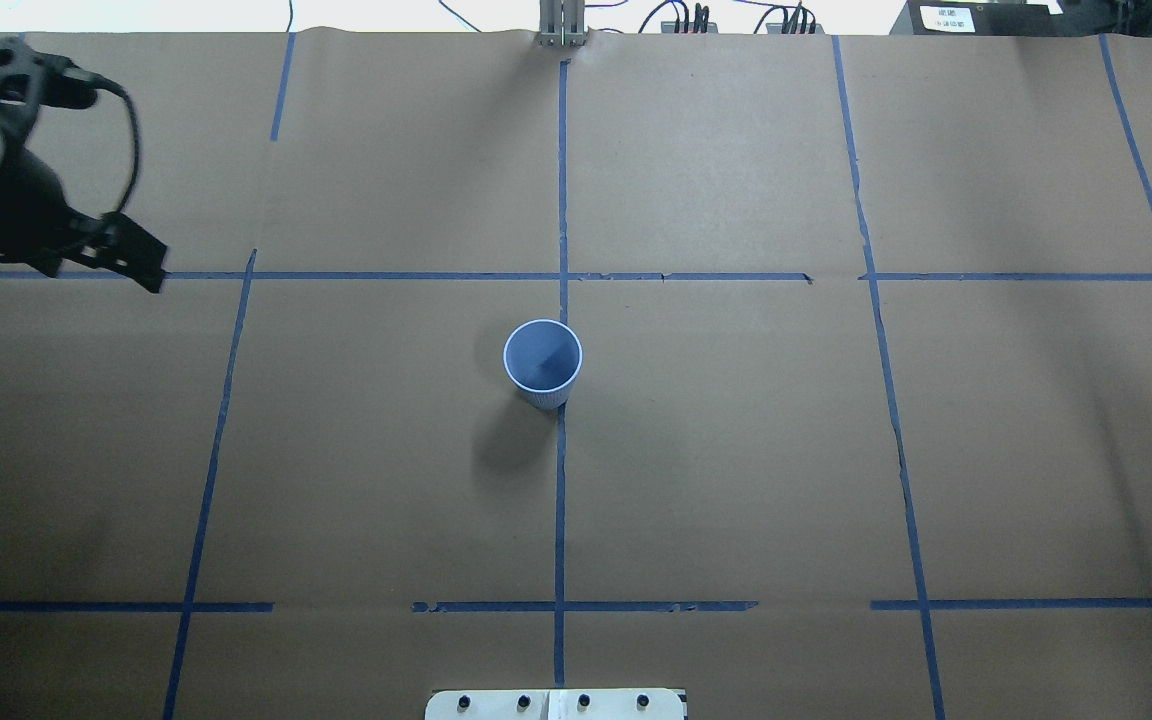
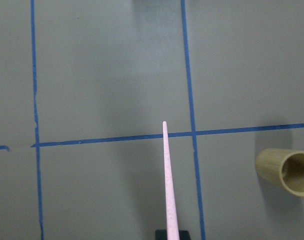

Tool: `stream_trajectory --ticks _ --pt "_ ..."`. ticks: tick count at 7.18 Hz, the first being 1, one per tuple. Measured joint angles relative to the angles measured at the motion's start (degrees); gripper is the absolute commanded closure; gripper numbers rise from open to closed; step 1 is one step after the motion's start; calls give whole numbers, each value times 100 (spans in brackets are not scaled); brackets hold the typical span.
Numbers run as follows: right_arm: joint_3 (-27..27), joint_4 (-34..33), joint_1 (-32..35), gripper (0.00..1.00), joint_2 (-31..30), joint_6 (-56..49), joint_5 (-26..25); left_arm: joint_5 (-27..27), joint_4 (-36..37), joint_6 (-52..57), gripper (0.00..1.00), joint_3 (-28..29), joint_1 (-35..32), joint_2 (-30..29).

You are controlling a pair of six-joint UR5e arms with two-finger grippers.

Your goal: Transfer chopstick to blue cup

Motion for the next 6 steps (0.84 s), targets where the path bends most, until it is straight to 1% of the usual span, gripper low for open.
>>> stream_trajectory --ticks 1,2,3,4,5,6 --pt "238 20 -363 99 169 624 86 -211 -13 576 0 110 -422 286" --pt "502 57 -811 99 370 1319 131 -455 -33 1286 0 341 -909 538" --pt "684 198 -1308 99 629 2152 146 -645 -57 2085 0 704 -1415 695" --pt "812 448 -1827 100 891 3154 147 -744 -99 2929 0 1196 -1914 756" --pt "959 712 -2376 100 1112 4239 98 -785 -250 3584 0 1708 -2280 768" --pt "1092 885 -2873 100 1308 5118 -29 -815 -555 3892 0 2138 -2460 781"
